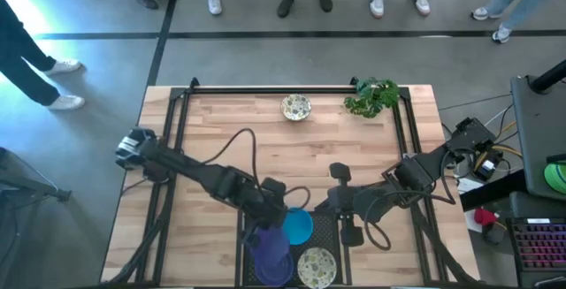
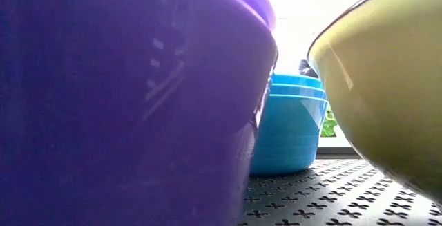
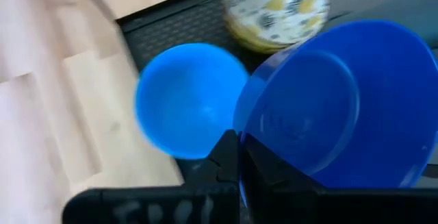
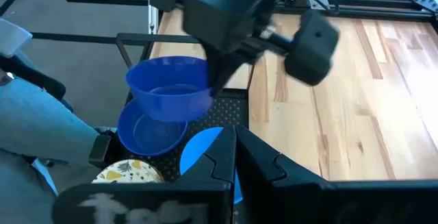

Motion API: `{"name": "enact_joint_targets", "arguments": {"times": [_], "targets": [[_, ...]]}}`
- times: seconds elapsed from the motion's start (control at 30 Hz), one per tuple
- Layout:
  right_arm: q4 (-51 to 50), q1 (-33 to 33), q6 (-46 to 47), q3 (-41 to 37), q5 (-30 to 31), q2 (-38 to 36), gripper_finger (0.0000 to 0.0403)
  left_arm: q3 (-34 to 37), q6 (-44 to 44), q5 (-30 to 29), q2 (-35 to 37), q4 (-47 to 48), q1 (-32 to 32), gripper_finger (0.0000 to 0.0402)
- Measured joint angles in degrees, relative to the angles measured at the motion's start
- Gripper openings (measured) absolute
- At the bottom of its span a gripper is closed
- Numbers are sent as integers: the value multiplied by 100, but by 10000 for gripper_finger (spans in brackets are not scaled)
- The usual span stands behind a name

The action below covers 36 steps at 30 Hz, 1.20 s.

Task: Pick & Place Mini bowls
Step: Stack the violet bowl on top of the violet bowls on the shelf

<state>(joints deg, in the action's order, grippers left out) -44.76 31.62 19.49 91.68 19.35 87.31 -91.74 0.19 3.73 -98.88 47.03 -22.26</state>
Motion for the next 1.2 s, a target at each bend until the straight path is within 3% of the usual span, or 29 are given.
{"name": "enact_joint_targets", "arguments": {"times": [0.2,0.9,1.2], "targets": [[-21,0,0,0,-6,0,8,0,-70,536,-233,-378,-87,0],[-141,0,-10,0,-6,0,8,13,-292,569,-1081,-558,-171,0],[-148,0,-2,-2,-5,0,8,13,-284,870,-1278,-557,-175,0]]}}
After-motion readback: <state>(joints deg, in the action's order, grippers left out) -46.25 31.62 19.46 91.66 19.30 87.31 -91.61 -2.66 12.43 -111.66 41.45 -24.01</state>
